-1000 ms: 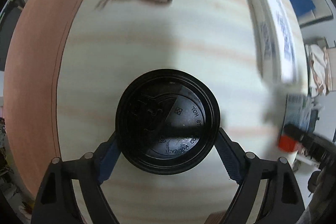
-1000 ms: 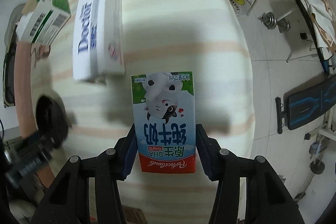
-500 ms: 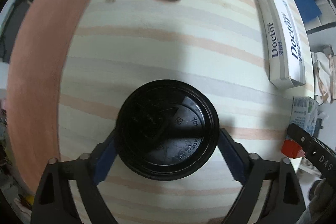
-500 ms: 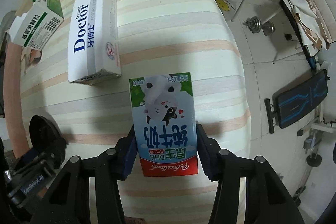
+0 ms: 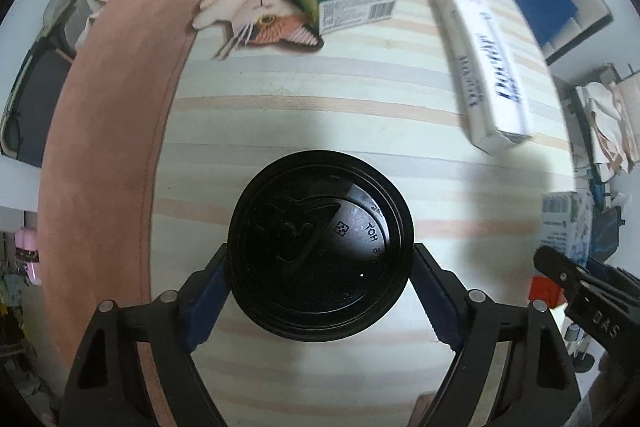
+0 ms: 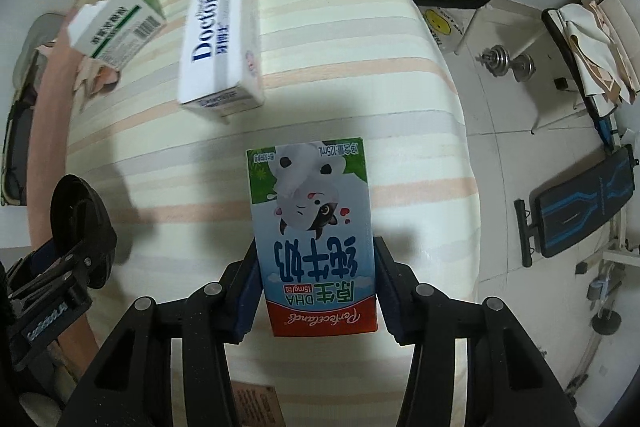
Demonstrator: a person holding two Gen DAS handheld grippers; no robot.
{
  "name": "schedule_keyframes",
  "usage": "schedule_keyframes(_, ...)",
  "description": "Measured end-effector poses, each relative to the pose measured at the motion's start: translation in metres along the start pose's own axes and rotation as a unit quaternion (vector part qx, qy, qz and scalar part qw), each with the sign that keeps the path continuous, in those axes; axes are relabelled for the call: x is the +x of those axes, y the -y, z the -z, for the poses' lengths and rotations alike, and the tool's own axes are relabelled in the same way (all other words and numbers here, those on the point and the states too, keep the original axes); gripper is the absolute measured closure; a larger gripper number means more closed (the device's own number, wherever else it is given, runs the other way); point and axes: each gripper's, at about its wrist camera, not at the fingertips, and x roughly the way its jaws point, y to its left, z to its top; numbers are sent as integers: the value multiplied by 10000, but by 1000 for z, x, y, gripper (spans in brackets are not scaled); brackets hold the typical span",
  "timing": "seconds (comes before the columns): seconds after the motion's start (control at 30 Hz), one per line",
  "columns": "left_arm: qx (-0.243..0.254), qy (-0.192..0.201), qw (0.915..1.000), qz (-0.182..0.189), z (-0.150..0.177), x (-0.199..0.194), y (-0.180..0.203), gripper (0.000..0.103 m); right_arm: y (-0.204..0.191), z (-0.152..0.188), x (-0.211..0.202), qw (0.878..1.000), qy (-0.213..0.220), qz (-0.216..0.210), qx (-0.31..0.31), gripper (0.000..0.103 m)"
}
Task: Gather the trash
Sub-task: 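Carry the lid and carton over the white bin and open both grippers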
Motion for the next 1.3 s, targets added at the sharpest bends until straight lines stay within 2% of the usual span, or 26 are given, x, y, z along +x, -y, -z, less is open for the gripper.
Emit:
schedule_keyframes(0.17, 121, 329, 9993, 126, 28, -39, -3, 19, -9, 28, -24, 9997, 227, -125, 5, 51)
schedule_keyframes(0.33, 238, 712, 9968, 278, 79, -58, -15, 19, -30, 75, -55, 9984, 517, -237, -57, 51)
schedule_keyframes(0.47, 349, 992, 9933, 476, 118, -80, -36, 19, -51, 128, -83, 9960, 823, -347, -33, 51)
schedule_keyframes(0.67, 582, 1227, 9884, 674, 193, -103, -76, 19, -84, 238, -121, 9905, 1269, -429, 303, 51)
schedule_keyframes(0.87, 673, 924, 9899, 840, 273, -113, -118, 19, -106, 350, -127, 9896, 1138, -527, 698, 51)
schedule_keyframes(1.03, 582, 522, 9927, 923, 317, -91, -143, 19, -118, 420, -100, 9920, 768, -618, 784, 51)
schedule_keyframes(1.17, 322, 67, 9935, 1091, 343, -46, -156, 19, -123, 458, -50, 9934, 325, -759, 799, 51)
schedule_keyframes(1.3, 112, -383, 9912, 1265, 366, 18, -164, 19, -118, 491, 28, 9920, -126, -894, 878, 51)
